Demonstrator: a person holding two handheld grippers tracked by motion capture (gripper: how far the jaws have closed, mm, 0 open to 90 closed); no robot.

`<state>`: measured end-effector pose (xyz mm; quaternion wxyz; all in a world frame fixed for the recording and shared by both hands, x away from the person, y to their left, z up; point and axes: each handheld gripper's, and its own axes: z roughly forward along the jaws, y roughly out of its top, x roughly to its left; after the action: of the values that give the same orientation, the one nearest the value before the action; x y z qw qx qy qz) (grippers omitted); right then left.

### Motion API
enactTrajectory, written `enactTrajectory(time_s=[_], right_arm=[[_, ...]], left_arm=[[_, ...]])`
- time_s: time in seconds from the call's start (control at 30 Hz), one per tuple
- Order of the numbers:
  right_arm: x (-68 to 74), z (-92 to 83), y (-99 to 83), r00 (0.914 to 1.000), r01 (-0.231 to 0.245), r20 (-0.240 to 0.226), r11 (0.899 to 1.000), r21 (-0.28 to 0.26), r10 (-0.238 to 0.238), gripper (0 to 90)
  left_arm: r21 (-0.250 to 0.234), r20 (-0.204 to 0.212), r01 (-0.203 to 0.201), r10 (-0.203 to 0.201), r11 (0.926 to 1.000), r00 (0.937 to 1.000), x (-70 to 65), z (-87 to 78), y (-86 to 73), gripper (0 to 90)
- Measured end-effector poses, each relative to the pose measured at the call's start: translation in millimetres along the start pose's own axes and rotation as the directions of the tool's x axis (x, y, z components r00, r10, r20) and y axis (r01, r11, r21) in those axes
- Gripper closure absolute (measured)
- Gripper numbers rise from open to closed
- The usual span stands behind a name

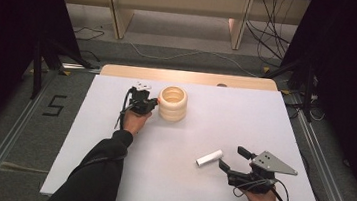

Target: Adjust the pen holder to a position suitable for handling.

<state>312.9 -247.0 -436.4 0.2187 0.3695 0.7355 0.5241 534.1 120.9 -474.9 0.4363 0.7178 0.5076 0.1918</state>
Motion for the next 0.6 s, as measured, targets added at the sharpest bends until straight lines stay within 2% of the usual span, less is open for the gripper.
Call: enactTrajectory(time_s=[0.07, 0.17, 0.23, 0.4, 0.6], right_arm=[[-0.4, -0.3, 0.0, 1.0000, 0.000, 0.000, 1.000, 0.002, 0.000, 21.0], [-0.7, -0.6, 0.0, 1.0000, -0.003, 0.001, 1.000, 0.001, 0.003, 21.0], [-1.0, -0.3, 0.0, 1.0000, -0.004, 0.000, 1.000, 0.001, 0.004, 21.1], [-1.1, -0.4, -0.1, 1.0000, -0.009, 0.004, 1.000, 0.000, 0.009, 21.0], [-1.4, -0.6, 0.0, 1.0000, -0.009, 0.005, 1.000, 0.001, 0.009, 21.0]], left_arm=[[-0.003, 0.004, 0.009, -0.009, 1.0000, 1.0000, -4.8, 1.7, 0.9, 89.3], [0.011, 0.018, -0.004, 0.004, 0.9999, 0.9998, -10.0, 2.8, 2.5, 89.3], [0.011, 0.020, 0.003, -0.003, 0.9999, 0.9998, -14.4, 4.3, 3.0, 89.3], [0.010, 0.026, -0.012, 0.012, 0.9999, 0.9996, -22.6, 5.8, 4.0, 89.2], [0.023, 0.038, -0.015, 0.014, 0.9996, 0.9992, -28.0, 6.9, 4.7, 89.2]])
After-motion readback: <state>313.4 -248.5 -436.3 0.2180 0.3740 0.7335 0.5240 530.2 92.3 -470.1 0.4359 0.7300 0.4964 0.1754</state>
